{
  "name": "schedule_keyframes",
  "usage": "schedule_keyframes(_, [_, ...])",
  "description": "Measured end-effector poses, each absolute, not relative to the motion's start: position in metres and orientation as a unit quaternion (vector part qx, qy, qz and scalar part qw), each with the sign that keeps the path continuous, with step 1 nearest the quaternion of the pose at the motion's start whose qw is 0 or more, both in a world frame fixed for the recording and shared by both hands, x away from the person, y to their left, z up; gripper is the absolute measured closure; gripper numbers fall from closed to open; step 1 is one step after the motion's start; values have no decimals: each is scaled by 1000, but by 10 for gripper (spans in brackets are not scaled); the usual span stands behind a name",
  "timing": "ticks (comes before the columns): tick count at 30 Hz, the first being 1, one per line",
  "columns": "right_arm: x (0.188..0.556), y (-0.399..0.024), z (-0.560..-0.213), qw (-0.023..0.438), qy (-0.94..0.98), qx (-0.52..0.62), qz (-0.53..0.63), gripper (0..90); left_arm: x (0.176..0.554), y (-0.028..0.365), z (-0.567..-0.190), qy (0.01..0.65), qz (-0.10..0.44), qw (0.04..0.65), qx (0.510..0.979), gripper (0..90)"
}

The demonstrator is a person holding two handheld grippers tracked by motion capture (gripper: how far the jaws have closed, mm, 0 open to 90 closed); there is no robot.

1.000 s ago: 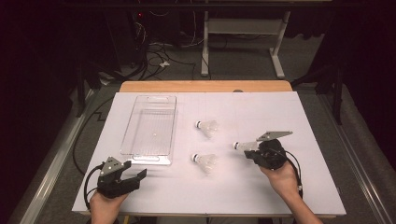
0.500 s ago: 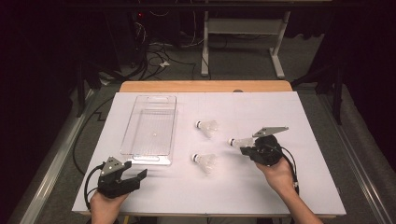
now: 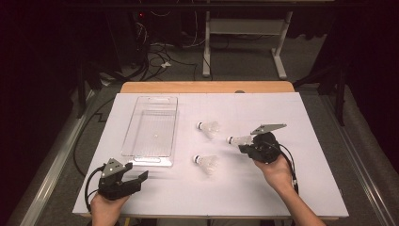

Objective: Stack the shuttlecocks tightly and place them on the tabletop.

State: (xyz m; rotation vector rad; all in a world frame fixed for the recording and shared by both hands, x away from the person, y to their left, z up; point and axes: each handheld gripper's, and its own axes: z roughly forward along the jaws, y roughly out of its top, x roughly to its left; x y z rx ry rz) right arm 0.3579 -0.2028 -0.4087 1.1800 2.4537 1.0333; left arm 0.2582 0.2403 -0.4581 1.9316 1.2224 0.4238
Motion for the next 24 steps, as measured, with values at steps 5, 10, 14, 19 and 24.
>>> schedule_keyframes(5, [361,-201,-406,115,837,401,354,900,259,240,-458,483,162,400,761,309])
schedule_keyframes(10, [365,-197,-407,114,837,402,353,900,258,240,-458,483,165,399,762,310])
schedule_keyframes(14, [369,-193,-407,112,837,403,353,900,259,240,-458,483,163,400,762,309])
schedule_keyframes(19, [377,-190,-410,109,835,409,351,900,258,240,-458,482,164,399,762,309])
schedule_keyframes(24, [382,-187,-413,105,834,414,350,900,259,240,-458,482,164,400,762,309])
